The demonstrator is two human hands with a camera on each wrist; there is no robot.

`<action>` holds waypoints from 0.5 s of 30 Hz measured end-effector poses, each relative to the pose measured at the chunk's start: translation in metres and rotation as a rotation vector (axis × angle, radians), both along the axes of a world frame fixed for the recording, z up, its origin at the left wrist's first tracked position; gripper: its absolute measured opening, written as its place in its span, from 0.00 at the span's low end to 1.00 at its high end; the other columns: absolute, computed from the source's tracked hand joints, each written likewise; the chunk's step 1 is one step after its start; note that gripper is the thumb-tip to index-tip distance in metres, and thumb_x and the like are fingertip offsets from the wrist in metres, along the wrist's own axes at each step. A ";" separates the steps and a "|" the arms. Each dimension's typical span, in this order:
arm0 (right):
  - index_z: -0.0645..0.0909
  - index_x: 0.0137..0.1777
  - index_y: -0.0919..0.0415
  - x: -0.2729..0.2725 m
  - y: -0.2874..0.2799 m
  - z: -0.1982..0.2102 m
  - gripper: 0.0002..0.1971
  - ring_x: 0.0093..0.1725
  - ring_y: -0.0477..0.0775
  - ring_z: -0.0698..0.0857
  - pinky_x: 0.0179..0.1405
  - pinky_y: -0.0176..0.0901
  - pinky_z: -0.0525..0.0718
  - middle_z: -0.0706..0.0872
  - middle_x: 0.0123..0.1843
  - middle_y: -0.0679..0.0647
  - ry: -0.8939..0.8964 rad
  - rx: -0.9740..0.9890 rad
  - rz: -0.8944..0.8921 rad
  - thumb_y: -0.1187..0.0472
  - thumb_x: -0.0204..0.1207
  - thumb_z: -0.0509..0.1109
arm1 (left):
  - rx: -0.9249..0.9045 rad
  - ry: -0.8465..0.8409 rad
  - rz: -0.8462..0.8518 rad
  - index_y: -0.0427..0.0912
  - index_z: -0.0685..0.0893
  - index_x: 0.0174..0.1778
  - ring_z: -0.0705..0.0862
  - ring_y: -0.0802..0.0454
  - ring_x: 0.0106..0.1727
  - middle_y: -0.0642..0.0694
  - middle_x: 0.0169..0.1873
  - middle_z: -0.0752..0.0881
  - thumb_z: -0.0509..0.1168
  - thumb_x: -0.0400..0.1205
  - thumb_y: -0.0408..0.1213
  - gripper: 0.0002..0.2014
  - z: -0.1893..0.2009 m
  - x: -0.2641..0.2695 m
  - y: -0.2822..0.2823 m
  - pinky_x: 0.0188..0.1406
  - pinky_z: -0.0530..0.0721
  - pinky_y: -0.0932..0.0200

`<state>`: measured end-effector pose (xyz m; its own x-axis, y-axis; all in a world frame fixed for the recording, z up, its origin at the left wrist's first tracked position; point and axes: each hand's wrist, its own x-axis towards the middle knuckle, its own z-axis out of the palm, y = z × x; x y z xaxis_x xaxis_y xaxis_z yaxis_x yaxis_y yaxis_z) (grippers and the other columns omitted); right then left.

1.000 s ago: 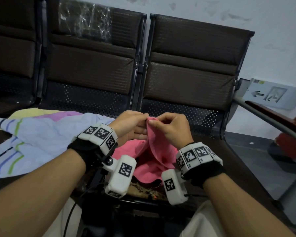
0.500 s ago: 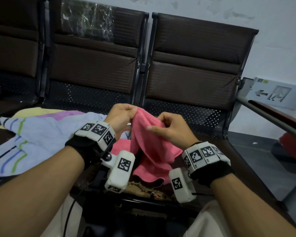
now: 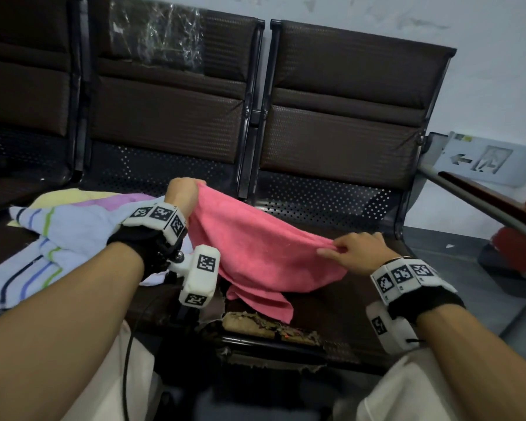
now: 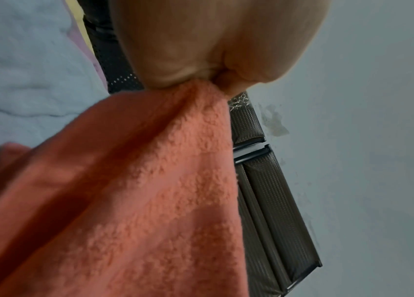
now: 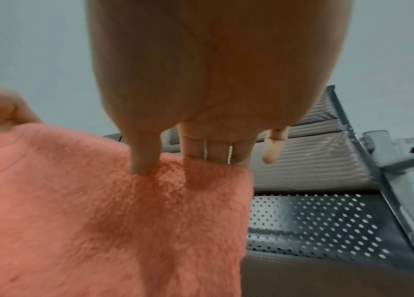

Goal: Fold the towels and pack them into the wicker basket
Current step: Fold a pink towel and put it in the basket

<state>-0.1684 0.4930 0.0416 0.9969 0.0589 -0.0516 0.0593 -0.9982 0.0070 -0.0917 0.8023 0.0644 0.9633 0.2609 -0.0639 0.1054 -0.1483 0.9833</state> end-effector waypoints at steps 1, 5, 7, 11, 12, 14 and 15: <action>0.80 0.38 0.45 -0.002 -0.003 0.002 0.21 0.49 0.51 0.80 0.53 0.51 0.60 0.84 0.41 0.46 -0.024 -0.002 -0.015 0.32 0.77 0.56 | 0.034 0.003 -0.010 0.49 0.70 0.29 0.72 0.49 0.52 0.51 0.32 0.73 0.54 0.84 0.29 0.18 -0.001 0.000 0.001 0.59 0.76 0.53; 0.86 0.45 0.48 -0.011 -0.006 0.010 0.06 0.55 0.60 0.84 0.54 0.49 0.74 0.89 0.47 0.53 -0.181 0.052 -0.019 0.56 0.75 0.67 | 0.135 -0.023 -0.073 0.42 0.77 0.34 0.75 0.47 0.51 0.34 0.51 0.82 0.54 0.84 0.29 0.14 -0.002 -0.005 -0.007 0.54 0.75 0.55; 0.88 0.43 0.49 -0.014 -0.005 0.014 0.08 0.50 0.59 0.85 0.48 0.48 0.81 0.89 0.44 0.54 -0.225 0.218 -0.060 0.61 0.70 0.69 | 0.159 -0.073 -0.076 0.36 0.84 0.49 0.80 0.41 0.56 0.31 0.59 0.83 0.54 0.83 0.29 0.12 -0.003 -0.009 -0.016 0.55 0.75 0.56; 0.77 0.30 0.50 -0.013 0.001 0.016 0.09 0.40 0.56 0.82 0.39 0.46 0.80 0.83 0.34 0.48 -0.395 0.344 -0.112 0.65 0.66 0.71 | 0.200 -0.158 -0.074 0.41 0.83 0.47 0.80 0.48 0.56 0.38 0.56 0.85 0.56 0.82 0.30 0.10 -0.013 -0.012 -0.027 0.56 0.72 0.61; 0.73 0.28 0.51 -0.012 0.001 0.016 0.12 0.38 0.55 0.80 0.36 0.44 0.75 0.79 0.32 0.45 -0.448 0.322 -0.110 0.66 0.65 0.70 | 0.224 -0.178 -0.047 0.41 0.83 0.48 0.80 0.46 0.57 0.39 0.56 0.85 0.56 0.83 0.31 0.10 -0.014 -0.012 -0.026 0.57 0.73 0.59; 0.70 0.27 0.53 -0.012 -0.004 0.016 0.13 0.37 0.56 0.78 0.36 0.41 0.69 0.76 0.30 0.44 -0.489 0.267 -0.070 0.69 0.63 0.69 | 0.248 -0.226 0.035 0.37 0.84 0.50 0.81 0.42 0.59 0.38 0.55 0.86 0.56 0.83 0.32 0.11 -0.015 -0.012 -0.020 0.57 0.74 0.57; 0.72 0.28 0.53 -0.012 -0.007 0.016 0.12 0.38 0.58 0.80 0.37 0.41 0.68 0.76 0.30 0.45 -0.469 0.223 -0.034 0.68 0.63 0.69 | 0.245 -0.247 0.077 0.35 0.84 0.51 0.81 0.41 0.59 0.37 0.54 0.86 0.57 0.83 0.32 0.11 -0.015 -0.012 -0.017 0.57 0.74 0.57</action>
<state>-0.1800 0.4856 0.0574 0.9112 -0.0151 0.4116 0.0688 -0.9797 -0.1884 -0.1035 0.7857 0.0495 0.9188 0.3117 0.2423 -0.1115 -0.3839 0.9166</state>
